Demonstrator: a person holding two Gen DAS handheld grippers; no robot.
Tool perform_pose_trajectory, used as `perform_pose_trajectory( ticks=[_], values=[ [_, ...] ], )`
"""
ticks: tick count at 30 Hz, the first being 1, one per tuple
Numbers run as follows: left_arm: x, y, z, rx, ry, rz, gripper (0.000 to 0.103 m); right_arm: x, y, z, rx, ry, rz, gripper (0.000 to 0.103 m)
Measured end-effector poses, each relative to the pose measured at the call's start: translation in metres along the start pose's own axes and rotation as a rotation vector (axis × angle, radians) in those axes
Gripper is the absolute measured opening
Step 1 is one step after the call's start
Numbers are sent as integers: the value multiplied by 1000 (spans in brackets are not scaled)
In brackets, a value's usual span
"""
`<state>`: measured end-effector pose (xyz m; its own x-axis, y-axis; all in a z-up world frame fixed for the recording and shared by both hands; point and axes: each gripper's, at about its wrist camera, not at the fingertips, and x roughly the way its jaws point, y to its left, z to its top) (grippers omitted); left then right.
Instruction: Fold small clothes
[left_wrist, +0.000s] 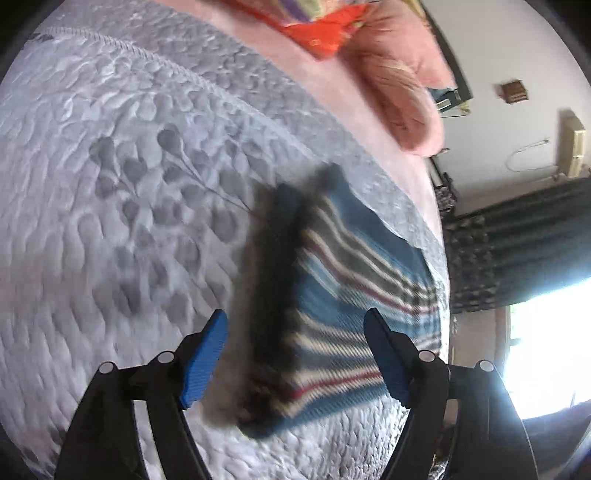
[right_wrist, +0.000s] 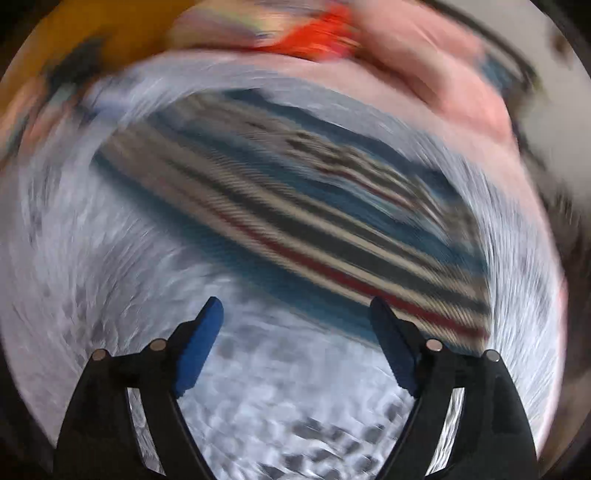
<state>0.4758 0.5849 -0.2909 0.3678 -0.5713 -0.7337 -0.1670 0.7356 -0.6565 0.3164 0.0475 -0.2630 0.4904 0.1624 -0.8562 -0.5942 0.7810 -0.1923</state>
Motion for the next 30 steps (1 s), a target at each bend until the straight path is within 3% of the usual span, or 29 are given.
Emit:
perform_pose_trajectory(
  ticks=[5,9,13,20,30],
  values=[
    [28,-2,30,23,54,-3,77,16,91,15,-165,-22,45,83],
    [54,-9,43,58,91,-4,77,23,127,42,-200,-54,53,82],
    [83,-13,52,89,137,-26,77,40,161,69,-270,-92,3,82],
    [102,-17,67,114,155,-71,76,76,198,93,-362,-119,-47,79],
    [120,-40,75,179,203,-75,74,99,211,117,-313,-164,-75,78]
  ],
)
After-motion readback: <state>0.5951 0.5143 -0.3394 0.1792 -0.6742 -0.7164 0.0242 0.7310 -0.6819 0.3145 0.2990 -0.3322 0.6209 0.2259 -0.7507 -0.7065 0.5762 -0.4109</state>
